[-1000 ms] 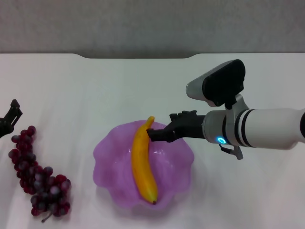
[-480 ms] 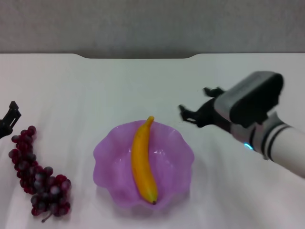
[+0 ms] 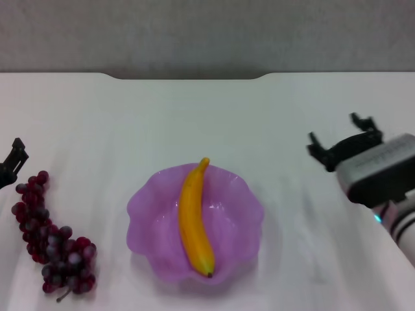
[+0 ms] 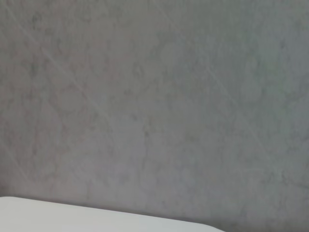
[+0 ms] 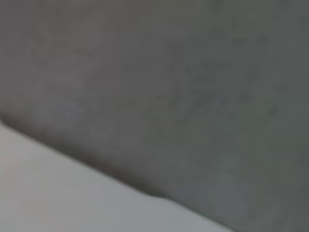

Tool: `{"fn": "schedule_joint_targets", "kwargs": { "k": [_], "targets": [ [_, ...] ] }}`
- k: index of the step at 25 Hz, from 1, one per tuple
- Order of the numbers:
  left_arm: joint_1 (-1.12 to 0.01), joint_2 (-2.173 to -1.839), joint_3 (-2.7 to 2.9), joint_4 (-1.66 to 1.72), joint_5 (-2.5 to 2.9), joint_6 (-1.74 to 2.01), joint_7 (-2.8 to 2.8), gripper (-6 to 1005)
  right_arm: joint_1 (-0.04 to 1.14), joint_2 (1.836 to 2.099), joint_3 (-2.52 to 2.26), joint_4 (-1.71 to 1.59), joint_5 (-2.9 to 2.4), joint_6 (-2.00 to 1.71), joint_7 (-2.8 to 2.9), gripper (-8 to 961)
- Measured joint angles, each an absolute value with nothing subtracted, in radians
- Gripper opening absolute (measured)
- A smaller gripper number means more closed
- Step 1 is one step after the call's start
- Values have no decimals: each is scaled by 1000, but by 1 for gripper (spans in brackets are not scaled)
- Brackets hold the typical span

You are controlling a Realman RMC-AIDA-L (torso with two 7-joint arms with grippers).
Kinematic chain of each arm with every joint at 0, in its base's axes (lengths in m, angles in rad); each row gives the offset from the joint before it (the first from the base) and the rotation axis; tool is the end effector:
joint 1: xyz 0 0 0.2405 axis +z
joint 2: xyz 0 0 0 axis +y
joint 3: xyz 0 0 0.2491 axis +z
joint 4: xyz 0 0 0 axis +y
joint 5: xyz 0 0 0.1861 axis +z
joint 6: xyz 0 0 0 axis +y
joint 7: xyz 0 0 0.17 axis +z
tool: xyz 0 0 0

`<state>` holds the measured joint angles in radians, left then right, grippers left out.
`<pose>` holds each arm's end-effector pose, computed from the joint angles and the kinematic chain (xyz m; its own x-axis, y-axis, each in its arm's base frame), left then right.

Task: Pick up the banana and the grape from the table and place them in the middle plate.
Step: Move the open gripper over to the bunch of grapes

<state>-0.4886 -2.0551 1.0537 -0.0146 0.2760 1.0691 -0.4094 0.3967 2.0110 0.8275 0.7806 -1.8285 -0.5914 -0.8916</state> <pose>-0.3531 0.3478 0.0286 0.5790 0.0812 0.8112 0.8120 0.0320 -0.5828 0.2540 0.3712 -0.0479 0.9295 -0.1405 -0.3411 -0.3659 -0.2342 -0.9007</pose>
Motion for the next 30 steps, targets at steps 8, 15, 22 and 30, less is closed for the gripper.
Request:
{"fn": "schedule_joint_targets", "kwargs": {
  "k": [8, 15, 22, 30],
  "targets": [
    [-491, -2056, 1055, -25, 279, 1069, -411, 873, 412, 2016, 702, 471, -2038, -922, -342, 886],
    [-495, -2054, 1055, -36, 305, 1069, -462, 873, 418, 2012, 630, 387, -2050, -1004, -84, 886],
    [-477, -2031, 1055, 33, 419, 1060, -682, 873, 433, 2016, 586, 353, -2060, -966, -60, 887],
    [-302, -2034, 1103, 609, 973, 726, -1258, 873, 454, 2014, 582, 349, -2060, -915, -60, 887]
  ]
}}
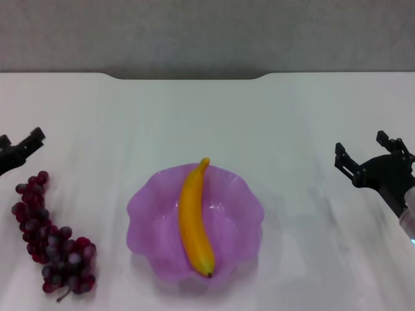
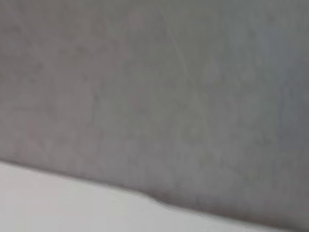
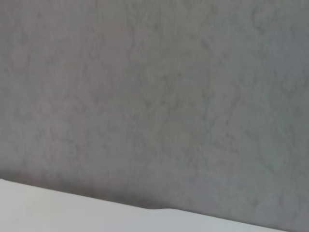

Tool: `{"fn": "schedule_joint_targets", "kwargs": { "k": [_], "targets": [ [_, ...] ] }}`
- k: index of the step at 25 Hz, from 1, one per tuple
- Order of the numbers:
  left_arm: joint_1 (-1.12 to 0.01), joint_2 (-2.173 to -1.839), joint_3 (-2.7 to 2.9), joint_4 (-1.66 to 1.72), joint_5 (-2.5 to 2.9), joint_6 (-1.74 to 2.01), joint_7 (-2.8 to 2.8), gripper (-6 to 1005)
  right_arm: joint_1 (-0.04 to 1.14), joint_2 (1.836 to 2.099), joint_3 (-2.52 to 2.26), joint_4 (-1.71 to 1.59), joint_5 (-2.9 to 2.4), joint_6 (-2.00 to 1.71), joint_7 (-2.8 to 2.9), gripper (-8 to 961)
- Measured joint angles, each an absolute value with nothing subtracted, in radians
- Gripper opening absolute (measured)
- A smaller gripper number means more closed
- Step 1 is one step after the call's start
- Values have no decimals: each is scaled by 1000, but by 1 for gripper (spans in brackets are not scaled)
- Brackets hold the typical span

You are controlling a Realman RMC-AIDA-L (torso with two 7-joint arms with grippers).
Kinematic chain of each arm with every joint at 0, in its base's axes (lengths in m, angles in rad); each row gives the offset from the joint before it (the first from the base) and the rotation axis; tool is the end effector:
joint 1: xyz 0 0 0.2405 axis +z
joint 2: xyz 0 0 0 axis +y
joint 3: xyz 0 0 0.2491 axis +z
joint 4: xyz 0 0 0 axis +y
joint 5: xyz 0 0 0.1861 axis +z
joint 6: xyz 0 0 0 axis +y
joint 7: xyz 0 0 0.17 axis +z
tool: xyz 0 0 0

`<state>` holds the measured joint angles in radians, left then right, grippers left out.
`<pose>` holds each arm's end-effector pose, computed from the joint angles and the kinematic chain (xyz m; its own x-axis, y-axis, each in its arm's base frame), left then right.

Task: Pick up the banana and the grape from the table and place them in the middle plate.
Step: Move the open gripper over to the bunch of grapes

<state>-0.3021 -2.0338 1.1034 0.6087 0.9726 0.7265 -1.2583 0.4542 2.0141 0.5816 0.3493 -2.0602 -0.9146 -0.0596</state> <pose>-0.3362 0.3650 0.0494 0.4589 0.2870 0.8408 0.8885 -0.1433 -0.4360 0.2979 0.3530 -0.0346 0.8032 -0.1108 -0.5853 -0.5926 -0.2494 -0.7659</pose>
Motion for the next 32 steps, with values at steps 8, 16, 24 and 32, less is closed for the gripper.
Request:
{"fn": "schedule_joint_targets", "kwargs": {
  "k": [8, 16, 24, 32],
  "targets": [
    [-214, -2033, 1169, 952, 1542, 654, -1843, 873, 461, 2013, 580, 346, -2061, -889, -60, 886],
    [-193, -2032, 1160, 1191, 1955, 842, -2233, 873, 462, 2013, 580, 338, -2062, -888, -59, 886],
    [-190, -2036, 1173, 1440, 2283, 1099, -2454, 872, 462, 2014, 580, 334, -2062, -879, -57, 887],
    [-188, -2038, 1191, 1485, 2363, 1187, -2483, 872, 463, 2014, 580, 334, -2062, -879, -56, 887]
  ]
}}
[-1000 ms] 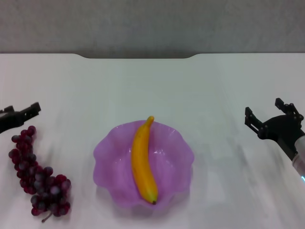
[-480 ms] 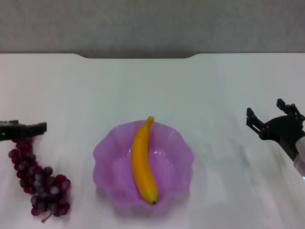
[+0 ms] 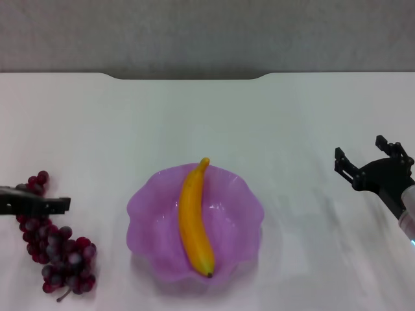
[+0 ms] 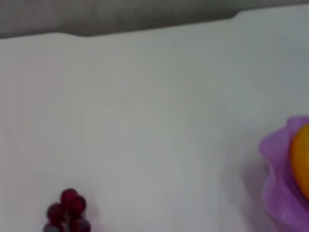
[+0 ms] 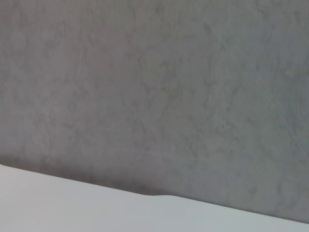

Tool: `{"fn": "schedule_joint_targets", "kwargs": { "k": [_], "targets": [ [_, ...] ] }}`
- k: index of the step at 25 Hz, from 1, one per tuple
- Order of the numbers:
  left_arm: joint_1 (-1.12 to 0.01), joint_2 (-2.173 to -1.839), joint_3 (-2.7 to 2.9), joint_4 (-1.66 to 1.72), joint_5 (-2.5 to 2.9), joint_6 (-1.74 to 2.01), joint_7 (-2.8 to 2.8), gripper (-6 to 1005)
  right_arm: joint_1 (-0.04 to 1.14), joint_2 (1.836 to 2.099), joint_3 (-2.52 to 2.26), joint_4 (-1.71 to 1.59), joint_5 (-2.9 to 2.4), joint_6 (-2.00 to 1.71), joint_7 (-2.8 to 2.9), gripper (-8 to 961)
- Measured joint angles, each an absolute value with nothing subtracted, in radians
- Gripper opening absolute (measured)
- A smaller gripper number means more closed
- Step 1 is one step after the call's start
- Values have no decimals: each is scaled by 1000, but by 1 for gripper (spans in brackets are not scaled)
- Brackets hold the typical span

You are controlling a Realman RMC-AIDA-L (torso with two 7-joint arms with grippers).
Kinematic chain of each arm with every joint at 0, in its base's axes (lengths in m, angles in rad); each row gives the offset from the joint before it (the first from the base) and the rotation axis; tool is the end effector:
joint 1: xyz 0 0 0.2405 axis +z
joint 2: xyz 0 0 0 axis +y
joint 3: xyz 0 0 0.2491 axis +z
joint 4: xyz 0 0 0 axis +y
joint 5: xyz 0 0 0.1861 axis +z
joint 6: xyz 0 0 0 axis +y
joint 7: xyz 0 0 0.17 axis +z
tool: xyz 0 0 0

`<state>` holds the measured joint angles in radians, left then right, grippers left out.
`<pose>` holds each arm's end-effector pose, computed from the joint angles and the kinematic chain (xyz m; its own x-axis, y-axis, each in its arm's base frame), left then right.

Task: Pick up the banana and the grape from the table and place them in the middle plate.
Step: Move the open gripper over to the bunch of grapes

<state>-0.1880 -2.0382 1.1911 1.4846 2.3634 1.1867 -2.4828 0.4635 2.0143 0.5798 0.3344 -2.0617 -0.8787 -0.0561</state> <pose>-0.2800 0.3212 0.0556 0.6215 0.7105 0.3301 0.7279 -0.3680 -0.5785 0.3031 0.3544 -0.0371 0.8113 -0.1431 -0.5668 -0.5836 -0.2531 -0.7716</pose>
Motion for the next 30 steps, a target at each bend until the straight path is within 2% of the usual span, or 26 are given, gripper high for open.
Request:
{"fn": "schedule_joint_targets", "kwargs": {
  "k": [27, 30],
  "targets": [
    [-199, -2039, 1271, 1316, 2398, 1121, -2435, 871, 463, 2014, 583, 322, -2059, -879, -52, 887],
    [-200, -2039, 1280, 1314, 2400, 1119, -2436, 835, 463, 2014, 585, 321, -2060, -879, -53, 887]
  ]
}}
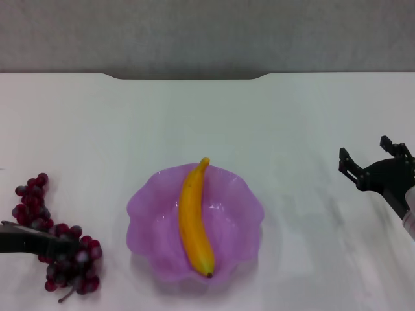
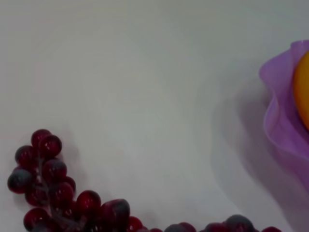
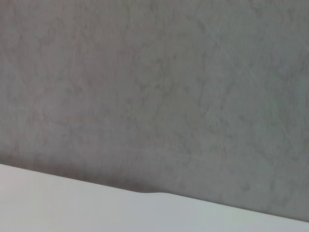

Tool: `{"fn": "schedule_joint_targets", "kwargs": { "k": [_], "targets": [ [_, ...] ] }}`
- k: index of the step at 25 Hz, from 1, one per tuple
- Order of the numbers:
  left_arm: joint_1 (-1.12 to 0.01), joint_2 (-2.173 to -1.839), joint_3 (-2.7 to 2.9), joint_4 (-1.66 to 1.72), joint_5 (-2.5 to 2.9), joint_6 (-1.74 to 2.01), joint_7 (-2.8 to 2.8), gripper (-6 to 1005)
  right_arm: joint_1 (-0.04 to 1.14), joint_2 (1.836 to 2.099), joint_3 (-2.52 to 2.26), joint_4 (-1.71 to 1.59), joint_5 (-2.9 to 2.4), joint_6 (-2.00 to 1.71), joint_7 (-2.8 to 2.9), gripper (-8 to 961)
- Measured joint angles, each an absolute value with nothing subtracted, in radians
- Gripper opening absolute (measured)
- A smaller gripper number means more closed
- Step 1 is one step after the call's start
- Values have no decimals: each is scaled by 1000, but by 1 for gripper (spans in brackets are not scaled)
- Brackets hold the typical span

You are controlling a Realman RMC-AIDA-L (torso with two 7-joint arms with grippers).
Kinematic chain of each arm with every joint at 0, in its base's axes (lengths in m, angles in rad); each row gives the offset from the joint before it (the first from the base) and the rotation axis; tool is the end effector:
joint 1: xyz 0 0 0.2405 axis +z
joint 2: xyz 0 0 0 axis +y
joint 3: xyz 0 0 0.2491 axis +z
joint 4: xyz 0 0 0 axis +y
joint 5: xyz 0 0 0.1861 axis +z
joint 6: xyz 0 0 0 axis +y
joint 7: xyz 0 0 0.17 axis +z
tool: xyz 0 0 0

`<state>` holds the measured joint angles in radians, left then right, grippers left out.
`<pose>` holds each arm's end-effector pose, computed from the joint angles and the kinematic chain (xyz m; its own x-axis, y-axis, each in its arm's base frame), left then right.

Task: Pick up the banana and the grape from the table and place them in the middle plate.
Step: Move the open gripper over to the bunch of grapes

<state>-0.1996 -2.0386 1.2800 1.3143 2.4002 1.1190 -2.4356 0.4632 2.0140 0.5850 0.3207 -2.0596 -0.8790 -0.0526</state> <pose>-0.3074 0.3106 0.0180 0.6011 0.7694 0.2162 0.7182 -0.4014 -0.5684 0.3073 0.3545 -0.0341 0.8127 -0.1480 -0.5635 -0.5823 -0.2403 -0.7767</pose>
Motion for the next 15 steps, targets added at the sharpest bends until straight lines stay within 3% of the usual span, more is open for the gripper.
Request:
{"fn": "schedule_joint_targets", "kwargs": {
  "k": [8, 13, 15],
  "targets": [
    [-202, -2039, 1285, 1299, 2393, 1077, -2438, 740, 464, 2014, 584, 319, -2060, -879, -53, 887],
    [-216, -2039, 1287, 1266, 2393, 1067, -2436, 487, 466, 2014, 582, 319, -2060, -879, -53, 886],
    [-221, -2039, 1287, 1258, 2393, 1063, -2436, 456, 466, 2014, 582, 319, -2060, -879, -52, 886]
  ]
}}
